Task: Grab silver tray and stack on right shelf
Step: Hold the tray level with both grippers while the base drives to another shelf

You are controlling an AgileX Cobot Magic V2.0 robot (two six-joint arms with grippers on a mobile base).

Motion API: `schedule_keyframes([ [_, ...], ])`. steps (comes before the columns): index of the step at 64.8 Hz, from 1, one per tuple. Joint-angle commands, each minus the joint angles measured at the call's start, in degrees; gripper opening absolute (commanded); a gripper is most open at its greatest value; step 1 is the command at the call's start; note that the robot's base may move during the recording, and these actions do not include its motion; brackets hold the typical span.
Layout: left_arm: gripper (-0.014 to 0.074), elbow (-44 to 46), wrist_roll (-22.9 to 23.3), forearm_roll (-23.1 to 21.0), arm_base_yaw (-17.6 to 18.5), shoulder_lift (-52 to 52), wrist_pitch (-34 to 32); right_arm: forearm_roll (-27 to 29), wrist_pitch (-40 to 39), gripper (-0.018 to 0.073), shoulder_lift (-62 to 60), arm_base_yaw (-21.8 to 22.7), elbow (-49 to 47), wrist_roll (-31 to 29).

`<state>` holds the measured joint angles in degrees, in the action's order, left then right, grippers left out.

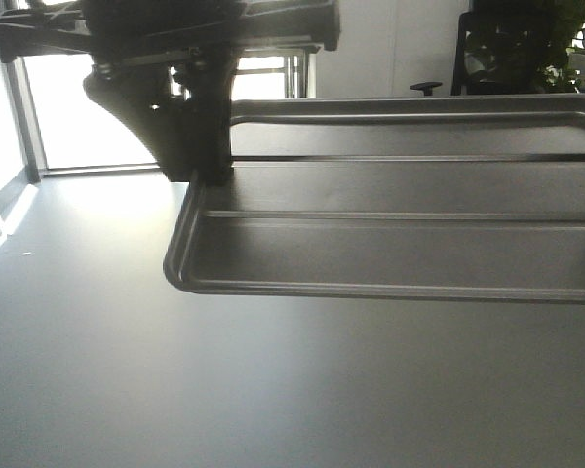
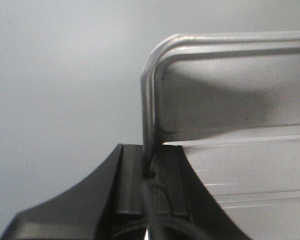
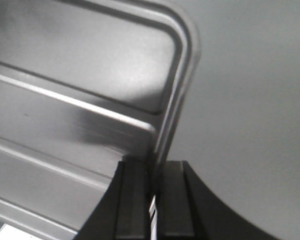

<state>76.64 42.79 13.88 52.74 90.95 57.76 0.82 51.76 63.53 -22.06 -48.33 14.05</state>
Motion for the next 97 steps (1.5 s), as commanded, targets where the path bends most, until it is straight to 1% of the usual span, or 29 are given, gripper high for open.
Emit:
schedule_keyframes([
  [1, -0.0093, 1.5, -0.9, 3.2, 0.3, -2.8, 0.3, -2.4, -0.5, 0.0057, -1.3, 0.1, -1.5, -2.3],
  [97, -0.0093, 1.5, -0.9, 3.1, 0.2, -2.7, 0.4, -2.4, -0.6, 0.0057, -1.3, 0.2, -1.5, -2.3],
])
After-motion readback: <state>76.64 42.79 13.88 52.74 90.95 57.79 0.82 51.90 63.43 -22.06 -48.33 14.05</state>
